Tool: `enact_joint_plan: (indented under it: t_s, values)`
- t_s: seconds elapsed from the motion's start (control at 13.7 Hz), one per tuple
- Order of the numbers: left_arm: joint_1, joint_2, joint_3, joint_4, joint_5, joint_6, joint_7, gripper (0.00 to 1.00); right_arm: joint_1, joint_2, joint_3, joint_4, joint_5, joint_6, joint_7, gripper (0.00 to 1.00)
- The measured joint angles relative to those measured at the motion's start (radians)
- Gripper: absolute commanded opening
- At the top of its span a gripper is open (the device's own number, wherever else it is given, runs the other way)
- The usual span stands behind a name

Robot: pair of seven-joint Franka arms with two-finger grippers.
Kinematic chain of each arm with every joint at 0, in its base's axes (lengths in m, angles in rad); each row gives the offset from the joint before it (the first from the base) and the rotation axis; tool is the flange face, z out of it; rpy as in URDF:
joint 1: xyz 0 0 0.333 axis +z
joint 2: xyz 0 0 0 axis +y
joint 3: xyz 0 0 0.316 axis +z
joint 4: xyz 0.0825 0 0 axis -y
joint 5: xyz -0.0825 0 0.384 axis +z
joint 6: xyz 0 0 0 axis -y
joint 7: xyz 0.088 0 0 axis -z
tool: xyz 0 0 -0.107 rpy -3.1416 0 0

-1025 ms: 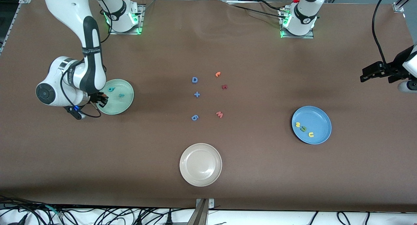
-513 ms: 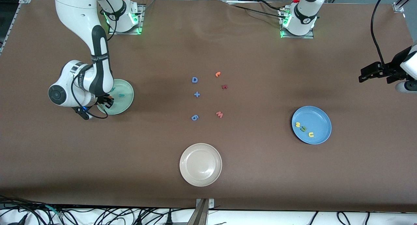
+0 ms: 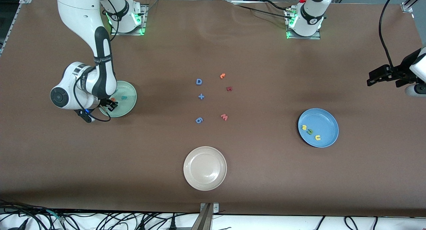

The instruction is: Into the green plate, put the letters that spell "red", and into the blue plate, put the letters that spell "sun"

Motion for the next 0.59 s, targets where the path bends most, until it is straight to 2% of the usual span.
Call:
enact_joint_plan:
  t_s: [0.07,0.37,0.59]
  values:
    - [0.0,0.0,0.0,0.002,0.0,0.0,0.0,1.0,0.006,-0.013,-0.022,0.029,0.0,-0.038,0.0,1.0]
    - [0.0,0.005,0.0,0.005,0.0,0.0,0.0,1.0,0.007,-0.063,-0.147,0.245,-0.005,-0.362,-0.002,1.0]
    - [0.0,0.007,0.0,0.005,0.0,0.0,0.0,1.0,0.001,-0.075,-0.205,0.377,-0.007,-0.533,-0.005,1.0]
